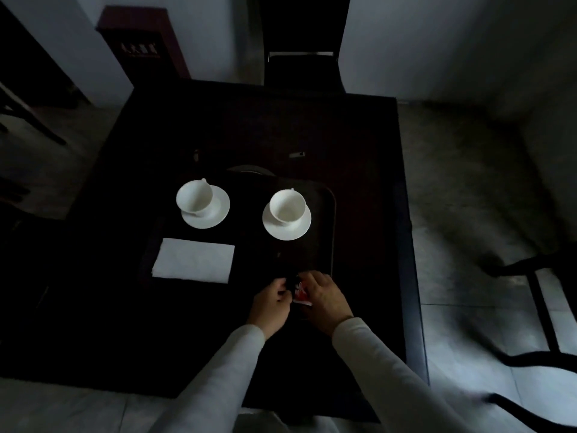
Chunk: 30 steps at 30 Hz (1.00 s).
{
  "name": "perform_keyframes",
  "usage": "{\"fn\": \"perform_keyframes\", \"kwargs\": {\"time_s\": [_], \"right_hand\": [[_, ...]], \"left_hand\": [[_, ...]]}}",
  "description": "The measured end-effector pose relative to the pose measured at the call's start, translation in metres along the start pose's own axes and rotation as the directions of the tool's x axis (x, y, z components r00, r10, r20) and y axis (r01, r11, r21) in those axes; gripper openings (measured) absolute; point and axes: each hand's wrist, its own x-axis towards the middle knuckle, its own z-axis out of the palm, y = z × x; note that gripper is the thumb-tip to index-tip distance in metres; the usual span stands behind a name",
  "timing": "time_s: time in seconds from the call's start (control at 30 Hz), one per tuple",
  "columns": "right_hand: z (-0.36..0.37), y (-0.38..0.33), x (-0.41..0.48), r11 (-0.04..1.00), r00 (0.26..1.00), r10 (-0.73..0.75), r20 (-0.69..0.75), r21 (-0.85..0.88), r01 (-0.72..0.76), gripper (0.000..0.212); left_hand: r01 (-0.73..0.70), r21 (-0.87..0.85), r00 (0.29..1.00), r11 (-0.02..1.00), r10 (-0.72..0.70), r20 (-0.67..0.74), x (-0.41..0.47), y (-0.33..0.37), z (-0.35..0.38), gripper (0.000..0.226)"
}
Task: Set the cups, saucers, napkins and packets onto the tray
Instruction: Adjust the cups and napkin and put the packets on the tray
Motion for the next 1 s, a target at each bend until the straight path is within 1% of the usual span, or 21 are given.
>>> {"fn": "perform_keyframes", "kwargs": {"time_s": [0.13,0.2,0.43,0.57,0.67,0.77,0.87,1.0], "right_hand": [[-0.002,0.007,0.011,0.995,0.999,-0.022,0.029,-0.094,0.025,0.077],[-0.004,0.010,0.014,0.993,0.998,-0.029,0.050,-0.113,0.035,0.081],[-0.008,0.010,0.032,0.977,0.992,-0.021,0.128,-0.209,0.048,0.089],[-0.010,0.007,0.034,0.971,0.988,0.003,0.153,-0.235,0.034,0.088],[-0.012,0.002,0.032,0.977,0.991,-0.002,0.131,-0.209,0.030,0.088],[-0.010,-0.001,0.028,0.988,0.993,-0.018,0.116,-0.150,0.035,0.079],[-0.009,-0.002,0.023,1.000,0.991,0.004,0.137,0.016,-0.006,0.070],[-0.017,-0.006,0.017,0.967,0.996,0.059,0.069,0.245,-0.074,0.075]], "left_hand": [[0.023,0.029,0.999,0.999,-0.022,-0.025,0.005,0.005,0.004,0.039],[0.048,0.030,0.998,0.998,-0.047,-0.033,0.008,0.006,0.003,0.038],[0.093,-0.003,0.995,0.996,-0.093,-0.026,0.010,0.013,0.009,0.032],[0.122,-0.032,0.992,0.992,-0.123,-0.021,0.010,0.018,0.012,0.032],[0.129,-0.061,0.991,0.990,-0.131,-0.025,0.011,0.020,0.011,0.033],[0.112,-0.076,0.994,0.991,-0.112,0.005,0.013,0.018,0.008,0.026],[0.091,-0.110,0.995,0.990,-0.087,0.039,0.012,0.016,0.005,0.021],[0.030,-0.147,0.994,0.989,-0.015,0.106,0.009,0.018,-0.003,0.012]]}}
